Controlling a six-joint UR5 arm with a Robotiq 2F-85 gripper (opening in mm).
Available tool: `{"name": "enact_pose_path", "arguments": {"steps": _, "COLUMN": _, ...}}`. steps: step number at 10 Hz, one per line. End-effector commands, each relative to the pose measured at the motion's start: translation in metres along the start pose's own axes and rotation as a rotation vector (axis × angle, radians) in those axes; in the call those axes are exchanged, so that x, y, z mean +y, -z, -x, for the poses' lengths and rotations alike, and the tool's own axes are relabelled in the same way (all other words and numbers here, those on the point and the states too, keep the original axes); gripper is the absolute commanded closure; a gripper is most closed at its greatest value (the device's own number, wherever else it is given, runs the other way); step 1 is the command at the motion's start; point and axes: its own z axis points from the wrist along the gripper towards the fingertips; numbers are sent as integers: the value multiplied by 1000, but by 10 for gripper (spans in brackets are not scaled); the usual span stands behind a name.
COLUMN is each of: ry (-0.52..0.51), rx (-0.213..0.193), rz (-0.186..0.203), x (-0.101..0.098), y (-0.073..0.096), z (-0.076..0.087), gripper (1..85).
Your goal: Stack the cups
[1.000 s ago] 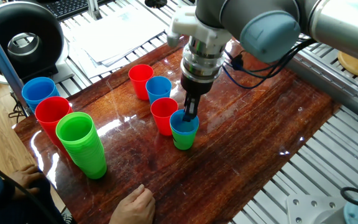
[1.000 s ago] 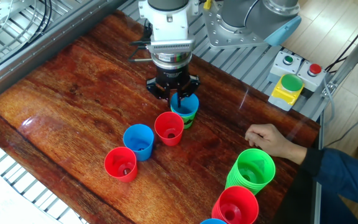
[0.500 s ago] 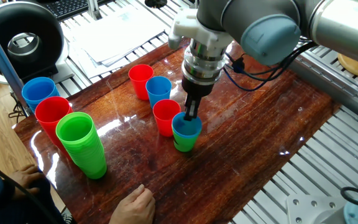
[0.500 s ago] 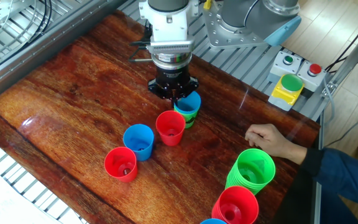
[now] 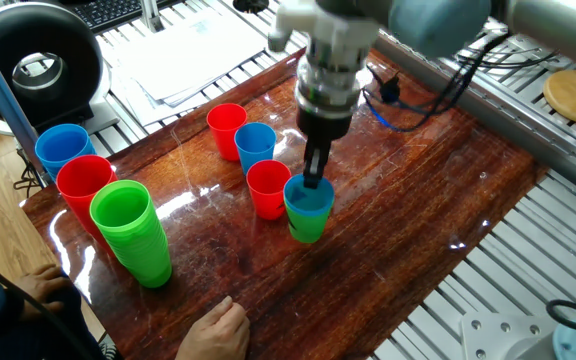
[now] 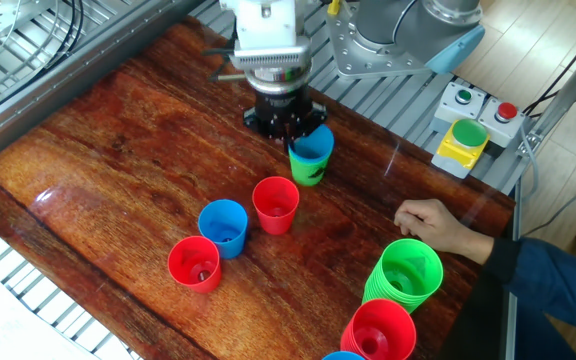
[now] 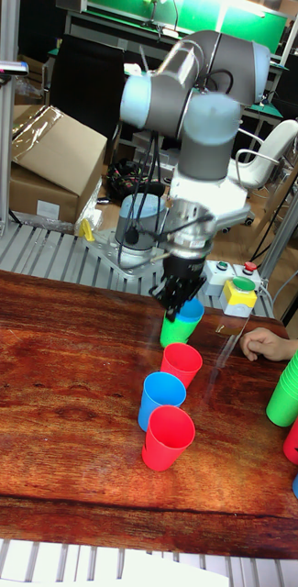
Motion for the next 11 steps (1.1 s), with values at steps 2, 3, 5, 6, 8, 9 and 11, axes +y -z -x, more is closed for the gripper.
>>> {"name": "enact_pose_path", "arguments": {"steps": 2, "ry": 13, "rx": 37, "rz": 30, "x": 5, "y": 55, "z": 10, "gripper": 843}}
{"name": "enact_pose_path", "arguments": {"steps": 3, "ry": 32, "rx": 46, "rz": 7, "x": -2, "y": 62, "z": 13, "gripper": 843}}
{"name": "enact_pose_path", "arguments": {"steps": 5, "ry": 54, "rx": 47, "rz": -4, "x": -12, "y": 68, "z": 21, "gripper": 843}}
{"name": "enact_pose_path", "arguments": {"steps": 6, "ry": 62, "rx": 45, "rz": -10, "x": -16, "y": 69, "z": 26, "gripper": 843}}
{"name": "enact_pose_path", "arguments": {"steps": 8, "ry": 62, "rx": 37, "rz": -17, "x": -21, "y": 67, "z": 35, "gripper": 843}}
{"name": "enact_pose_path", "arguments": {"steps": 9, "ry": 70, "rx": 30, "rz": -28, "x": -26, "y": 63, "z": 40, "gripper": 843}}
{"name": "enact_pose_path", "arguments": {"steps": 11, "ry": 74, "rx": 24, "rz": -53, "x": -36, "y": 53, "z": 47, "gripper": 843}}
